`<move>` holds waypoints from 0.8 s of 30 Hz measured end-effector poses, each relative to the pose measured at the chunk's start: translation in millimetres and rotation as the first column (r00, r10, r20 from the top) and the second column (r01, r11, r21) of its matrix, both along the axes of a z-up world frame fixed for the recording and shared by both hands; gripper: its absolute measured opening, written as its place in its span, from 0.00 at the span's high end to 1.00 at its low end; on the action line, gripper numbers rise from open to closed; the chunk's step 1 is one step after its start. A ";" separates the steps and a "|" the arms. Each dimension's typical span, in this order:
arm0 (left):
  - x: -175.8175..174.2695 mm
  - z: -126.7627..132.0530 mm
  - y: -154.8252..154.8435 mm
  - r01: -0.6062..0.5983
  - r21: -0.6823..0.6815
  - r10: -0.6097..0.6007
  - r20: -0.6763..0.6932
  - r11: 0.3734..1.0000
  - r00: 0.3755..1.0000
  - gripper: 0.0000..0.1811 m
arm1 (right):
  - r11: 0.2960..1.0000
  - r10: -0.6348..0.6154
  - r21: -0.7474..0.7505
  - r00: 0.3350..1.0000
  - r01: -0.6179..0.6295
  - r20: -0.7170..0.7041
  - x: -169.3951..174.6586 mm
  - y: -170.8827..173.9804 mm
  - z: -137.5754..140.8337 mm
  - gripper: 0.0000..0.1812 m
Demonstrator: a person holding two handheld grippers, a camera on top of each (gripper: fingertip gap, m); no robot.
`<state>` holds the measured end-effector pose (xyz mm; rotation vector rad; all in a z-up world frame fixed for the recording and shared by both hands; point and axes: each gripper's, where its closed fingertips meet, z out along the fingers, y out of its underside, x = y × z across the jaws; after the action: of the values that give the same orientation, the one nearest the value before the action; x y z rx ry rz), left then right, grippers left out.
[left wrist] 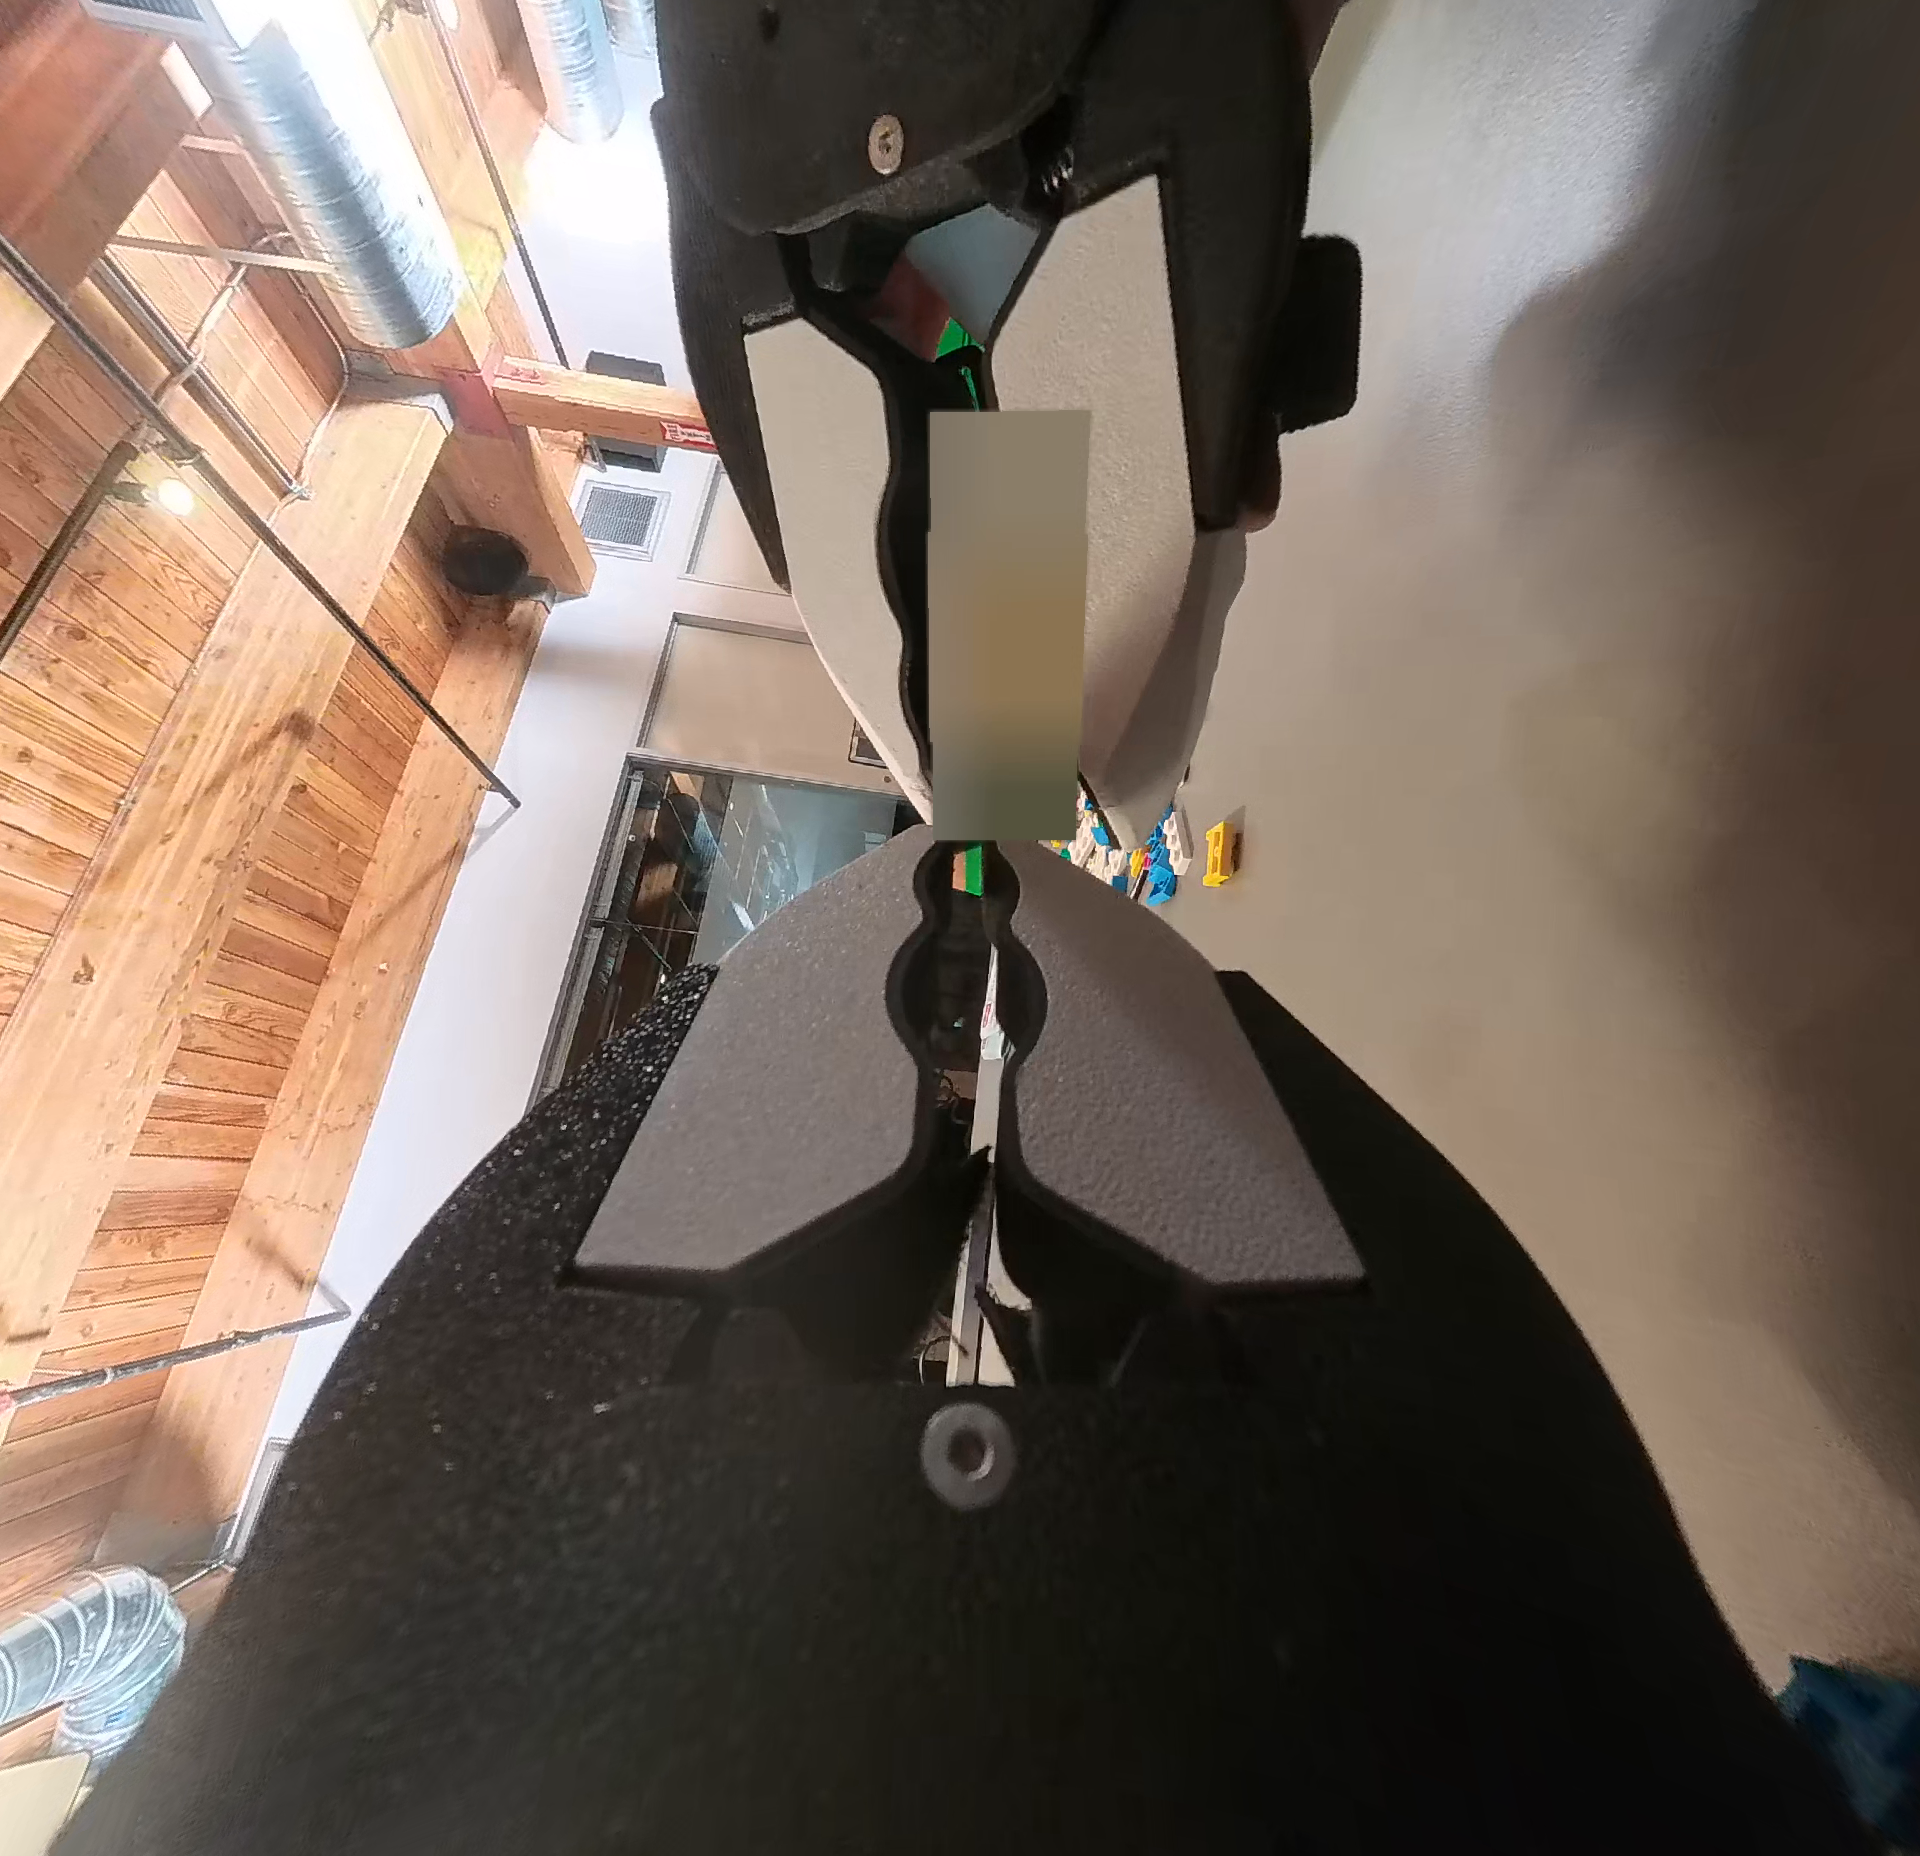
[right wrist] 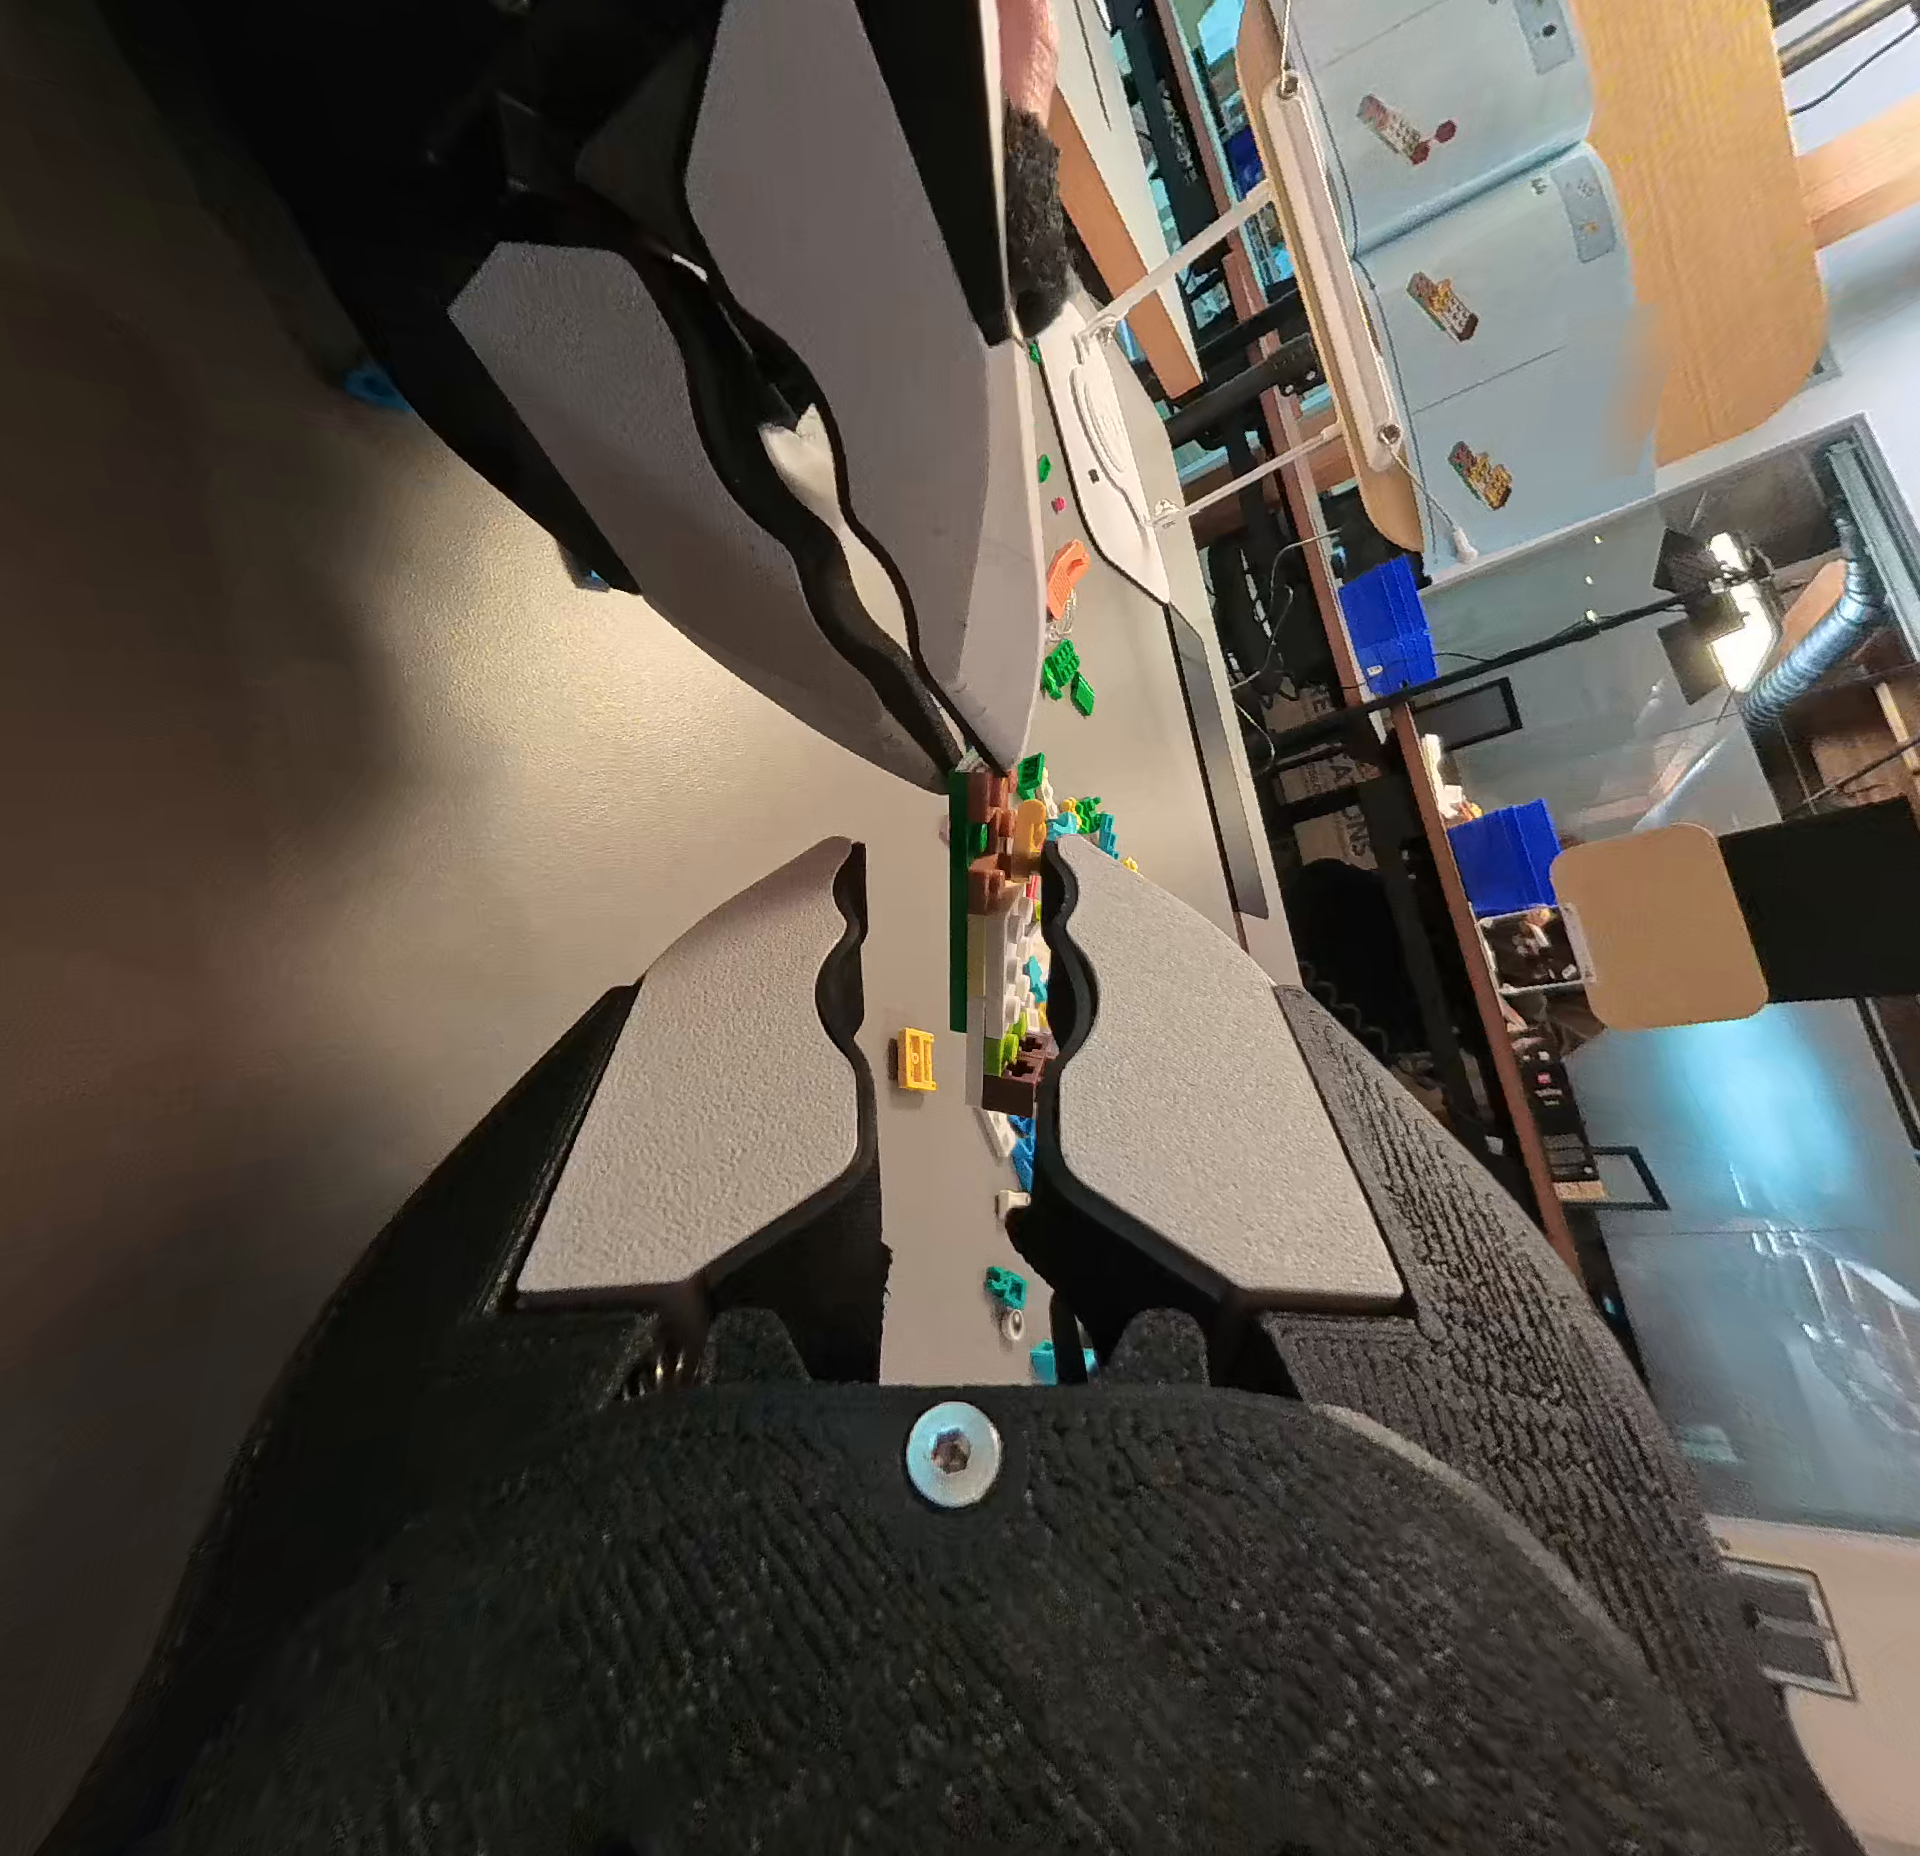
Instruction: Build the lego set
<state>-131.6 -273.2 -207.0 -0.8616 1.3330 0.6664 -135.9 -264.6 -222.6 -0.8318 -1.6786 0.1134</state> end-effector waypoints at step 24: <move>-0.6 -0.3 0.4 -0.002 -0.007 0.002 0.004 1.000 1.000 0.98 | 1.000 -0.008 0.013 1.000 0.008 0.007 -2.0 0.9 -1.0 0.83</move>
<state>-132.2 -272.9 -207.3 -0.8697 1.3316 0.6609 -137.8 -263.7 -223.6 -0.8305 -1.6809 0.0943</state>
